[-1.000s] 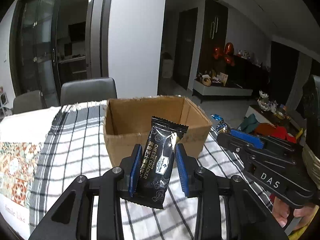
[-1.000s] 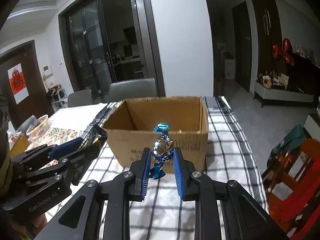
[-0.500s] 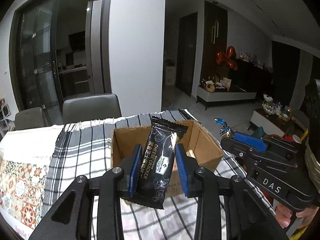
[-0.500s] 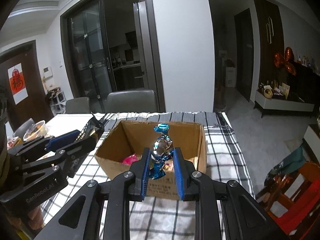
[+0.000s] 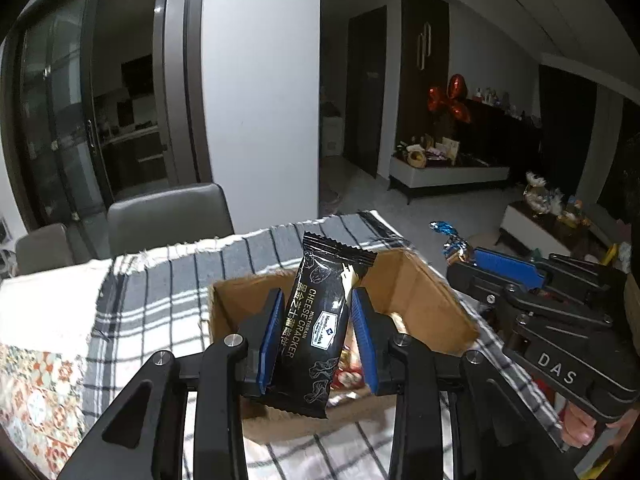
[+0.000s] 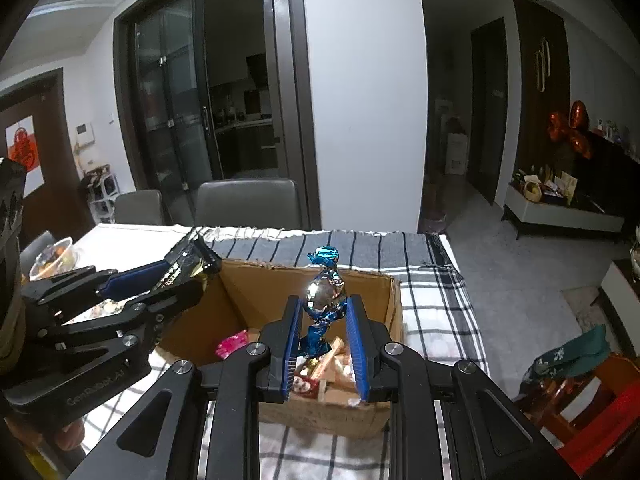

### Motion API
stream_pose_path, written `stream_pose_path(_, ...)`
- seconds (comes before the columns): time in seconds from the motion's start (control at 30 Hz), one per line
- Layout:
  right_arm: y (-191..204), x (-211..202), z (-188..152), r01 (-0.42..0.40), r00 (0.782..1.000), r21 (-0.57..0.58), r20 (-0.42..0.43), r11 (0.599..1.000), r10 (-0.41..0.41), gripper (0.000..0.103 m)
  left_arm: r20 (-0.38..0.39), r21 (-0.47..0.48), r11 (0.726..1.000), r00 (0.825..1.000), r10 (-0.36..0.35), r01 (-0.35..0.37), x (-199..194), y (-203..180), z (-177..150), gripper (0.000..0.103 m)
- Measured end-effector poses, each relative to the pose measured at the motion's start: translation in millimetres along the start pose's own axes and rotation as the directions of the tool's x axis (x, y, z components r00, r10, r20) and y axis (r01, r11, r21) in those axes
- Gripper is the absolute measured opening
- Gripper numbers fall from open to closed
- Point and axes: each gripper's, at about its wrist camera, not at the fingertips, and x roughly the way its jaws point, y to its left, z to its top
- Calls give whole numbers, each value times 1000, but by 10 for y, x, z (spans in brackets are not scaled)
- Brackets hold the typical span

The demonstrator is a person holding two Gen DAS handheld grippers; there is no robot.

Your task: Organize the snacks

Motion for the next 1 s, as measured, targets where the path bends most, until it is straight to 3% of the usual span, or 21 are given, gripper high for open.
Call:
stream_pose_path(0.03,-12,25,13,3,1000,1,-1,1000,-3,24,-2,-3,1000,1000,11,-11,23,5,21,36)
stream_pose_path(0.1,-36,81,35,11,1000,4,-18,1000,-11,25,-10,-18,1000,1000,18,-19,63,27,49,48)
stream_pose_path(0.2,-62,108,39,23,999,18,-31,1000,-22,37,-18,-26,999,999,30,-30,71,40,47,51)
stream_pose_path(0.4,-77,-43,-77,29,999,27,-27,999,-28,38,-17,-24,997,997,78,-78,-85,16,-72,59)
stream_pose_path(0.5,-79,-185,-186,41,999,38,-13,998,-40,48,-6,-27,994,995,104,-104,-236,-16,-171,61)
stream_pose_path(0.63,-60,-382,-312,45,999,45,-2,998,-45,49,19,-43,992,992,123,-122,-501,-51,-312,66)
stream_pose_path(0.73,-30,-550,-412,50,999,63,8,997,-51,58,41,-51,988,988,149,-147,-693,-97,-383,69)
stream_pose_path(0.93,41,-938,-610,59,997,62,42,996,-61,59,78,-63,985,984,163,-158,-1066,-169,-566,82)
stream_pose_path(1.0,51,-1060,-660,61,997,68,45,996,-64,65,87,-62,984,982,170,-165,-1191,-193,-638,85)
